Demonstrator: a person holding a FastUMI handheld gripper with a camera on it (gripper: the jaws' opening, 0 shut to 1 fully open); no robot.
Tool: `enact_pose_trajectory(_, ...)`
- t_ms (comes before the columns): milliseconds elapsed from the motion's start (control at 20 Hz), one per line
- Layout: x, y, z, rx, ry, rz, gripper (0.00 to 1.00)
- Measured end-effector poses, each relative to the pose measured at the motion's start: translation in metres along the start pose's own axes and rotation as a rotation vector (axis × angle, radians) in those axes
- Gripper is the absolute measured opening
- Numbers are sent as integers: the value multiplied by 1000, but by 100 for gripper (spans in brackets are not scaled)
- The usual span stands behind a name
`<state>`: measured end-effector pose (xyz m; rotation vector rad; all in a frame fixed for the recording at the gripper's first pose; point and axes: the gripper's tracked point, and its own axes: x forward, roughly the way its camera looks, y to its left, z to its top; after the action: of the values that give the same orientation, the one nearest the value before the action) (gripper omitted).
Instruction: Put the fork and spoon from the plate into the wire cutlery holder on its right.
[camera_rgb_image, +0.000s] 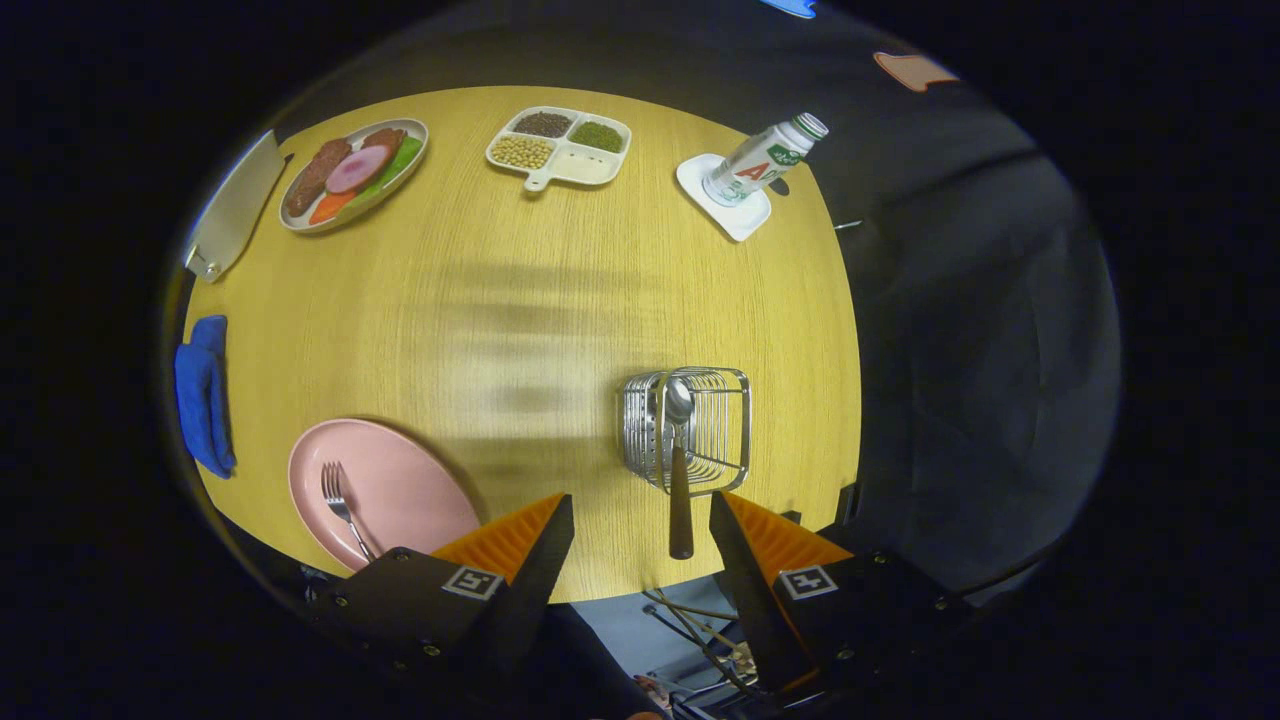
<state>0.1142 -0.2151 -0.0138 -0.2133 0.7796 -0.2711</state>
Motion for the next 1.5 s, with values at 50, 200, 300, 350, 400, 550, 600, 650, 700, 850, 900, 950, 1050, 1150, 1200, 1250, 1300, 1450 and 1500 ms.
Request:
enact_pose_trajectory(50, -4, 6, -1, -9, -3, -4, 85)
enact_pose_trajectory(200, -14, 28, -1, -30, -21, -4, 85)
enact_pose_trajectory(300, -17, 45, -3, -52, -30, 0, 85)
enact_pose_trajectory(350, -19, 54, -3, -65, -34, 4, 85)
enact_pose_trajectory(400, -21, 63, -4, -80, -37, 8, 85)
enact_pose_trajectory(550, -26, 90, -8, -124, -45, 24, 85)
enact_pose_trajectory(600, -26, 99, -10, -135, -46, 31, 85)
enact_pose_trajectory(650, -26, 107, -12, -143, -46, 39, 85)
enact_pose_trajectory(700, -26, 116, -15, -153, -46, 48, 85)
enact_pose_trajectory(850, -23, 140, -25, -180, -42, 72, 85)
enact_pose_trajectory(900, -25, 149, -28, -190, -39, 81, 85)
enact_pose_trajectory(950, -23, 157, -33, -200, -34, 91, 85)
enact_pose_trajectory(1050, -17, 173, -42, -221, -22, 111, 85)
enact_pose_trajectory(1150, -10, 187, -53, -237, -6, 133, 85)
enact_pose_trajectory(1200, -6, 192, -59, -242, 3, 146, 85)
enact_pose_trajectory(1250, -3, 197, -66, -247, 11, 158, 85)
enact_pose_trajectory(1300, 2, 203, -72, -256, 21, 168, 85)
enact_pose_trajectory(1450, 15, 213, -88, -283, 45, 184, 85)
enact_pose_trajectory(1500, 19, 217, -91, -288, 47, 189, 85)
